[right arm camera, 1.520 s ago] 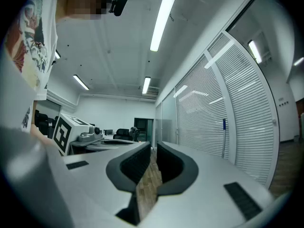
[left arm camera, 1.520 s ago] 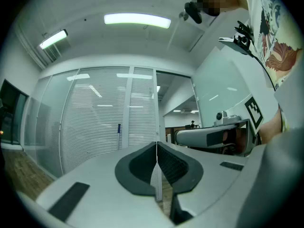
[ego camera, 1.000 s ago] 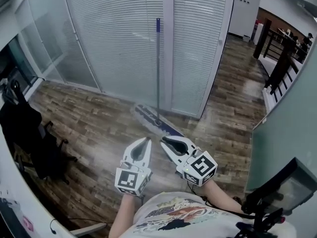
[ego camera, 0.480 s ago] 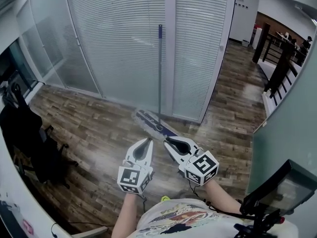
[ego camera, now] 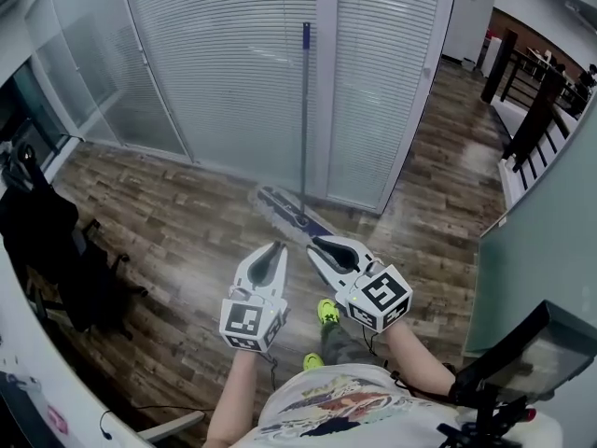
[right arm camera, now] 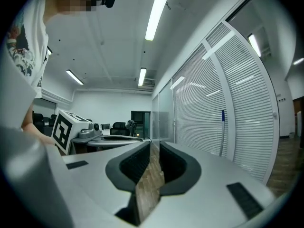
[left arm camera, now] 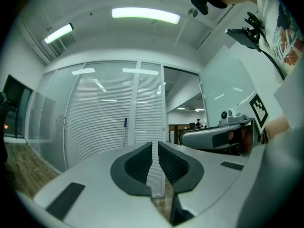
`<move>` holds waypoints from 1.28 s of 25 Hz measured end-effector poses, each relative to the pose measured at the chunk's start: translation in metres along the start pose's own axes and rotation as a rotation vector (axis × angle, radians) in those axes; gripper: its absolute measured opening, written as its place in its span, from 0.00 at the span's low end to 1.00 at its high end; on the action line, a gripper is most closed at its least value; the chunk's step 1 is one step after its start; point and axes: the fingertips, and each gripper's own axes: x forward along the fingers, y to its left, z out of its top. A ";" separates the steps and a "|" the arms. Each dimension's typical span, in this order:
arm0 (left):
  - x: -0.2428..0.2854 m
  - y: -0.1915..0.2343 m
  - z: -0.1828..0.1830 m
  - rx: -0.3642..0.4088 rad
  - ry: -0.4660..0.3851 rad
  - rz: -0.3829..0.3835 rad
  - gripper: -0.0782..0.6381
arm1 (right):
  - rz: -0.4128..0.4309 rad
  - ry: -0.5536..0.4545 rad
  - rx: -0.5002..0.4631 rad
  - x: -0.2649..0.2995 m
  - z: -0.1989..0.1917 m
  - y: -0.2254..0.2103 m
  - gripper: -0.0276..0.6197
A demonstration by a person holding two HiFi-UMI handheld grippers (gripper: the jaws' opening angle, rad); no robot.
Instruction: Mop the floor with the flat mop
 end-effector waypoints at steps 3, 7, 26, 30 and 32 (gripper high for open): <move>0.012 0.016 -0.005 0.003 0.016 0.014 0.14 | 0.023 -0.003 0.009 0.017 -0.005 -0.007 0.13; 0.037 0.039 -0.006 0.014 0.032 0.028 0.14 | 0.053 -0.002 0.025 0.044 -0.006 -0.029 0.13; 0.251 0.114 -0.024 0.066 0.125 0.035 0.14 | 0.093 0.008 0.093 0.152 -0.013 -0.232 0.13; 0.285 0.135 -0.035 0.103 0.169 0.077 0.14 | 0.112 0.018 0.100 0.172 -0.018 -0.266 0.13; 0.302 0.142 -0.040 0.149 0.185 0.099 0.14 | 0.115 0.018 0.101 0.180 -0.021 -0.285 0.13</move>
